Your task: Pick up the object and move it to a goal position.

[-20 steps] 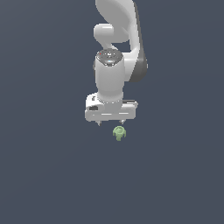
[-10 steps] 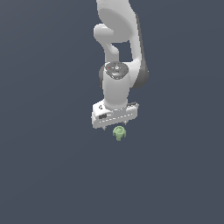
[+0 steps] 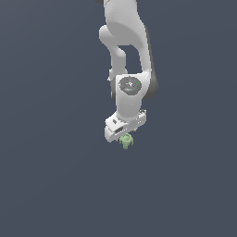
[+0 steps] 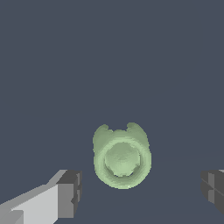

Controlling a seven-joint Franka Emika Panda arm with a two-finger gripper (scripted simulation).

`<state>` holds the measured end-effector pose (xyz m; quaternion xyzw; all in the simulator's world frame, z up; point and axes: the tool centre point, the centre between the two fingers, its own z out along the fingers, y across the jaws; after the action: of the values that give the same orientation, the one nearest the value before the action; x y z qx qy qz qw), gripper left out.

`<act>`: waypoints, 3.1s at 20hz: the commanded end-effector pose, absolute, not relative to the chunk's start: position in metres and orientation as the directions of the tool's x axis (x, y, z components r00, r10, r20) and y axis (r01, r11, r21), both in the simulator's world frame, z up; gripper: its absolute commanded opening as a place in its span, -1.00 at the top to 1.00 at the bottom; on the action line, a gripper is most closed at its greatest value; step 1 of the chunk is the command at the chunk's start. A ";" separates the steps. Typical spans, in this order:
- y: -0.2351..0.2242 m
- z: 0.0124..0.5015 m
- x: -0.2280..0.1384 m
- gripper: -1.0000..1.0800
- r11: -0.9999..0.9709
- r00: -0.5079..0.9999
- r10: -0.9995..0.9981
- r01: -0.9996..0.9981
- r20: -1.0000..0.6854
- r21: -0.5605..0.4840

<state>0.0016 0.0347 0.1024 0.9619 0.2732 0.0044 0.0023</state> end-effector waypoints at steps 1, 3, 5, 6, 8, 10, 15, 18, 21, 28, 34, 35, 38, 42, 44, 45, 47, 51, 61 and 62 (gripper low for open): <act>0.038 0.096 -0.001 -0.92 -0.828 0.828 0.561 0.561 0.004 0.004; 0.040 0.093 -0.002 -0.92 -0.815 0.815 0.579 0.579 0.002 0.002; 0.041 0.091 -0.003 -0.92 -0.807 0.807 0.591 0.591 0.001 0.001; 0.042 0.090 -0.003 -0.92 -0.804 0.804 0.594 0.594 0.000 0.000; 0.042 0.090 -0.004 -0.92 -0.802 0.802 0.597 0.597 0.000 0.000; 0.042 0.090 -0.004 -0.92 -0.805 0.805 0.593 0.593 0.000 0.000; 0.042 0.077 -0.004 -0.92 -0.804 0.804 0.594 0.594 0.000 0.000; 0.042 0.060 -0.005 -0.92 -0.803 0.803 0.596 0.596 0.000 0.000; 0.042 0.047 -0.005 -0.92 -0.802 0.802 0.597 0.597 0.000 0.000; 0.042 0.040 -0.004 1.00 -0.802 0.802 0.597 0.597 0.000 0.000; 0.042 0.040 -0.004 1.00 -0.802 0.802 0.597 0.597 0.000 0.000; 0.042 0.040 -0.004 1.00 -0.802 0.802 0.597 0.597 0.000 0.000; 0.042 0.041 -0.004 1.00 -0.802 0.802 0.597 0.597 0.001 0.001; 0.039 0.049 -0.003 1.00 -0.802 0.802 0.597 0.597 0.001 0.001; 0.036 0.056 -0.002 1.00 -0.802 0.802 0.597 0.597 0.001 0.001; 0.034 0.061 -0.001 1.00 -0.802 0.802 0.597 0.597 0.001 0.001; 0.030 0.073 0.001 1.00 -0.802 0.802 0.597 0.597 0.001 0.001; 0.020 0.104 0.004 1.00 -0.802 0.802 0.597 0.597 0.001 0.001; -0.016 0.209 0.019 1.00 -0.801 0.801 0.598 0.598 0.001 -0.001; -0.020 0.220 0.021 1.00 -0.801 0.801 0.598 0.598 0.001 -0.001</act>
<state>0.0189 -0.0140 0.2029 0.9491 0.3150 0.0007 -0.0004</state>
